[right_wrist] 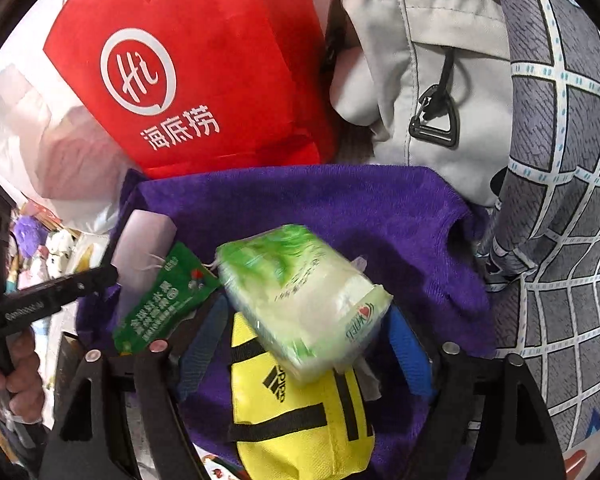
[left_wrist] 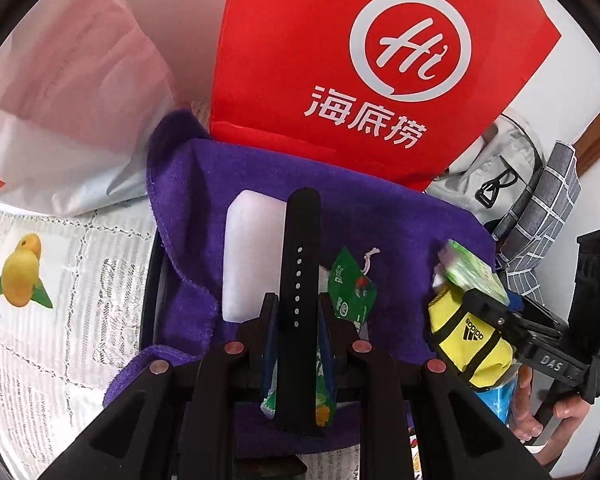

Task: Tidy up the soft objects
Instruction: 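Open both grippers to release the black strap and green tissue pack onto the towel, then move the left gripper toward the orange-print snack packet while the right gripper approaches the white gloves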

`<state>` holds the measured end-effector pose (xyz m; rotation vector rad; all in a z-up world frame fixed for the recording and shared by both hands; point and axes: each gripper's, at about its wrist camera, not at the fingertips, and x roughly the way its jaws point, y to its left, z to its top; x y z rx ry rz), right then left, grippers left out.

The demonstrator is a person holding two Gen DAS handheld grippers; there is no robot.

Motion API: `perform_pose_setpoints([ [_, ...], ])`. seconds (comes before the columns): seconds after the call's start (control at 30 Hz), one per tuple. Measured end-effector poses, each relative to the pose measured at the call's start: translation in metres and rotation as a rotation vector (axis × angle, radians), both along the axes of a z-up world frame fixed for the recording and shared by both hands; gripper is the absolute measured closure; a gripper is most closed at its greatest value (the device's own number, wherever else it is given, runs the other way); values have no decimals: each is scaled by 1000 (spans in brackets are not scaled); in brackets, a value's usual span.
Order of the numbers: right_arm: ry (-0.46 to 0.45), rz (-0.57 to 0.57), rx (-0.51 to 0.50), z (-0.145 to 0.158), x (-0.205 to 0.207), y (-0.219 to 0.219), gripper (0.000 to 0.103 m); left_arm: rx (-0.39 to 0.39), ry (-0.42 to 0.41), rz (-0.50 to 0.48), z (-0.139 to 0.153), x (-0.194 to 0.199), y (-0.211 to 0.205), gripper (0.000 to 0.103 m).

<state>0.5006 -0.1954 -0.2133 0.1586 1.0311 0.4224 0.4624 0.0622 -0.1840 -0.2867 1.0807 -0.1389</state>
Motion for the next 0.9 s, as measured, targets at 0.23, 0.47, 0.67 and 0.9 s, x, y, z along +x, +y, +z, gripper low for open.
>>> perform_pose_setpoints([
  [0.23,-84,21,2,25,-14,1,20,2,-1,-7,2,-1,-1,79],
  [0.47,-178,27,-22,57,-32,8,20,15,-24,-7,14,0,-3,64],
  [0.67,-274,34,-90,84,-62,26,40,12,-56,-7,30,-6,-1,62],
  [0.9,-226,94,-137,70,-122,41,45,16,-68,-17,42,-13,-4,60],
])
